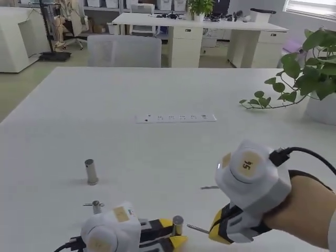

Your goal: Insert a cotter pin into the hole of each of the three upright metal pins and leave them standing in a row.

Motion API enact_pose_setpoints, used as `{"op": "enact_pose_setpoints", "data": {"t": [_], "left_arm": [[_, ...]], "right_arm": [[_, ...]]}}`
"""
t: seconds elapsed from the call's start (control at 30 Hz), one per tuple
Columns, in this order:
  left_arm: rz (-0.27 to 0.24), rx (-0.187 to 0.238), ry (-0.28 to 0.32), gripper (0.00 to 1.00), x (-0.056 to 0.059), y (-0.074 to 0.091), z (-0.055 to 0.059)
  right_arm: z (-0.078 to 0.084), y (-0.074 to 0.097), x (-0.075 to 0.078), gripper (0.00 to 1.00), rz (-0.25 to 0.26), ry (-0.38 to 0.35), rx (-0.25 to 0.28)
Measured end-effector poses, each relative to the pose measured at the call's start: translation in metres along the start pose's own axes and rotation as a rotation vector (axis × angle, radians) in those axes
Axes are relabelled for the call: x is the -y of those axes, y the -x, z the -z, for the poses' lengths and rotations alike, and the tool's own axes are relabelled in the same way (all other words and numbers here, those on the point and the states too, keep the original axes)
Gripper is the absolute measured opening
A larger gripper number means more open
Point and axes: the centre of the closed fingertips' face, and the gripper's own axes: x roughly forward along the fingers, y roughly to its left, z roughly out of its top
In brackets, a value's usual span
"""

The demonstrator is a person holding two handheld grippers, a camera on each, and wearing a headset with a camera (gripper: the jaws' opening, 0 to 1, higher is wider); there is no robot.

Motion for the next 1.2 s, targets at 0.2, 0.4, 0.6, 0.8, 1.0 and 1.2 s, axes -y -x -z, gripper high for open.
{"op": "enact_pose_setpoints", "data": {"t": [0.2, 0.4, 0.6, 0.8, 1.0, 1.2], "left_arm": [[-0.037, 0.002, 0.018, 0.11, -0.0008, -0.0017, -0.0008], [-0.037, 0.006, 0.028, 0.11, -0.0005, -0.0017, -0.0006], [-0.036, 0.007, 0.031, 0.11, 0.0006, -0.0015, -0.0003], [-0.036, 0.008, 0.035, 0.11, 0.0011, -0.0017, -0.0004], [-0.038, 0.008, 0.034, 0.11, 0.0014, -0.0016, 0.0], [-0.038, 0.009, 0.032, 0.11, 0.0017, -0.0018, 0.0]], "right_arm": [[0.0003, -0.0014, 0.0016, 0.04, 0.004, 0.007, -0.011], [-0.0007, -0.0004, 0.0024, 0.04, 0.006, 0.01, -0.01], [-0.0026, -0.0011, 0.0015, 0.04, 0.002, 0.015, -0.01], [-0.0034, -0.0021, 0.0012, 0.04, 0.002, 0.025, -0.013], [-0.0038, -0.004, 0.0017, 0.04, -0.001, 0.022, -0.018], [-0.0085, -0.0035, -0.0002, 0.04, -0.005, 0.026, -0.022]]}}
